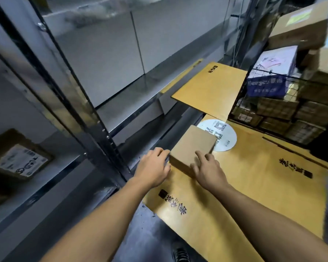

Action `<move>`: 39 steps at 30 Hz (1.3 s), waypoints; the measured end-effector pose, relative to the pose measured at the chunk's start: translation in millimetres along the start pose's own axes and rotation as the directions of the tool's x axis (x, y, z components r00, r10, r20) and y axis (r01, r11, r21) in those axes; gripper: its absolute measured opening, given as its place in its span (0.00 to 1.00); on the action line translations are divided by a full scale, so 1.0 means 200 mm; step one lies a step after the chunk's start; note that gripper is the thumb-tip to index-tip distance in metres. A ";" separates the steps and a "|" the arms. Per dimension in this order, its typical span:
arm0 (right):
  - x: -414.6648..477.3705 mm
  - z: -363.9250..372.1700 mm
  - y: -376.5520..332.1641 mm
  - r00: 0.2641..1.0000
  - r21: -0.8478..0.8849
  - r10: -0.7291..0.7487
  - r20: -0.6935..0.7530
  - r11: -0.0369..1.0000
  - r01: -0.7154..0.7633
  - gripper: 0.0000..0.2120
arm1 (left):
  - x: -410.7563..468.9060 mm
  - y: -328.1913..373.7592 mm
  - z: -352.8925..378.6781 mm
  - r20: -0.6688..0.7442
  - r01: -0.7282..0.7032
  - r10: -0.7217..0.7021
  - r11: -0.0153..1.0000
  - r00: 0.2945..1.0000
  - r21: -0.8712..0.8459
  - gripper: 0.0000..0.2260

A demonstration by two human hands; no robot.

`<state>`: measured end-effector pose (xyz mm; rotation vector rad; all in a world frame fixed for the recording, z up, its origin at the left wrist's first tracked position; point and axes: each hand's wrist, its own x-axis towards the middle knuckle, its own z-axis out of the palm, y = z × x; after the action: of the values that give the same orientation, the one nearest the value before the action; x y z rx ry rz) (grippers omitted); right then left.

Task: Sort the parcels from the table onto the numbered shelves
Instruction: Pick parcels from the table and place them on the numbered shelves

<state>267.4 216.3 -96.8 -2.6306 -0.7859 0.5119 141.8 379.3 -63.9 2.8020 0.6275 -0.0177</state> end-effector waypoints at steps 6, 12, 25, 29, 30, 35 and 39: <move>0.17 0.08 0.11 0.990 0.216 0.126 0.065 0.967 -0.137 0.22 | 0.29 0.03 0.23 0.101 0.049 -0.044 0.998 0.994 -0.050 0.21; 0.19 0.16 0.13 0.989 0.388 0.138 0.045 0.910 -0.145 0.27 | 0.34 -0.01 0.39 0.209 0.162 -0.121 0.969 0.970 -0.189 0.23; 0.02 0.28 -0.10 0.995 0.615 -0.080 0.068 0.788 0.021 0.18 | -0.24 -0.14 0.25 -0.115 0.187 -0.433 0.592 0.894 -0.784 0.21; -0.24 0.32 -0.25 0.972 0.697 -0.226 0.065 0.707 0.118 0.22 | -0.56 -0.23 0.14 -0.226 0.153 -0.561 0.548 0.796 -0.822 0.17; -0.30 0.33 -0.29 0.964 0.705 -0.260 0.060 0.694 0.143 0.23 | -0.63 -0.26 0.12 -0.242 0.159 -0.581 0.554 0.777 -0.817 0.17; -0.59 0.39 -0.51 0.913 0.733 -0.408 0.010 0.623 0.271 0.20 | -1.03 -0.36 0.08 -0.103 0.195 -0.672 0.353 0.733 -0.915 0.18; -0.83 0.42 -0.66 0.868 0.703 -0.497 -0.004 0.615 0.356 0.18 | -1.33 -0.31 0.00 -0.116 0.001 -0.694 0.165 0.710 -0.986 0.15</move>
<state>41.4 242.3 -74.1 -1.6392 -1.0086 0.7477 -125.3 322.0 -60.4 1.2721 1.0018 0.8607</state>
